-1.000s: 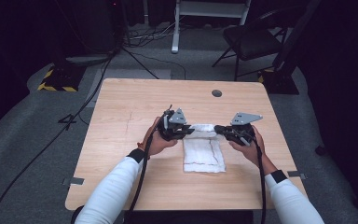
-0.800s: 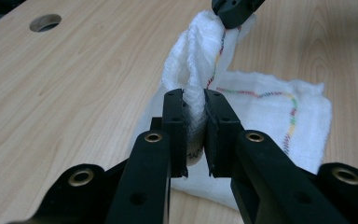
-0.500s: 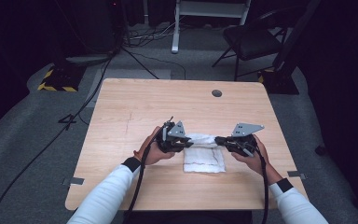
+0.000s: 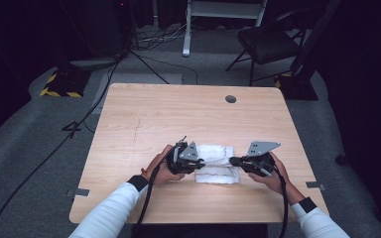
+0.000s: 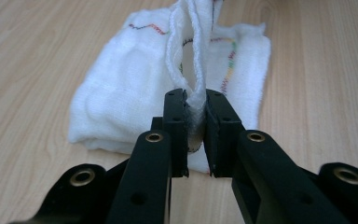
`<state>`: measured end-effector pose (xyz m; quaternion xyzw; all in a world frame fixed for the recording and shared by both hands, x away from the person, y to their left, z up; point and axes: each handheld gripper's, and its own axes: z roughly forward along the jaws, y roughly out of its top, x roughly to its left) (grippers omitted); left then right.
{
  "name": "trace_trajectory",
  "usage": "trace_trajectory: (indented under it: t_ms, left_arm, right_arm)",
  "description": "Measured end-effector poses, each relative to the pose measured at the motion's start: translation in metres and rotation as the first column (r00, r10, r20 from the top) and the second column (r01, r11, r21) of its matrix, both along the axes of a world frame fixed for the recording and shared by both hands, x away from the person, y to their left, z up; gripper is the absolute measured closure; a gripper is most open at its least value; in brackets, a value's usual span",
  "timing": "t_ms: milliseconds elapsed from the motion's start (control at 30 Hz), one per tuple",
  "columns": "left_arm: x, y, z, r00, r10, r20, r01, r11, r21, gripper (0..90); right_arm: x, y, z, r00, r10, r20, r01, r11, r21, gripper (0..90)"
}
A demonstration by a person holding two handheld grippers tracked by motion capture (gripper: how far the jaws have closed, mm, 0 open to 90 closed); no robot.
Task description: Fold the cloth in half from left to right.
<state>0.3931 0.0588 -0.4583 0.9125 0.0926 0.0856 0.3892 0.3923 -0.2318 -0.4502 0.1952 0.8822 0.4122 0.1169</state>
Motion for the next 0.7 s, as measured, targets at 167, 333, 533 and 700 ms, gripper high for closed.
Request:
trace_trajectory:
  t_ms: [167, 333, 533, 700]
  left_arm:
    - [-0.008, -0.002, -0.006, 0.9996, -0.023, -0.015, 0.023, 0.9994, 0.024, 80.6]
    - [-0.009, -0.004, -0.012, 0.9990, -0.028, -0.036, 0.029, 0.9986, 0.044, 80.3]
    - [-0.010, -0.006, -0.018, 0.9981, -0.039, -0.047, 0.042, 0.9970, 0.065, 80.5]
    - [-0.011, -0.007, -0.022, 0.9979, -0.030, -0.057, 0.034, 0.9972, 0.067, 80.5]
  right_arm:
    - [-0.008, 0.000, -0.005, 0.9992, 0.031, -0.025, -0.031, 0.999, -0.025, 86.6]
    - [-0.011, 0.000, -0.012, 0.9987, 0.033, -0.038, -0.035, 0.998, -0.052, 86.5]
    - [-0.015, 0.001, -0.020, 0.9970, 0.050, -0.060, -0.055, 0.995, -0.083, 86.5]
    - [-0.015, 0.001, -0.022, 0.9967, 0.051, -0.064, -0.057, 0.994, -0.090, 86.5]
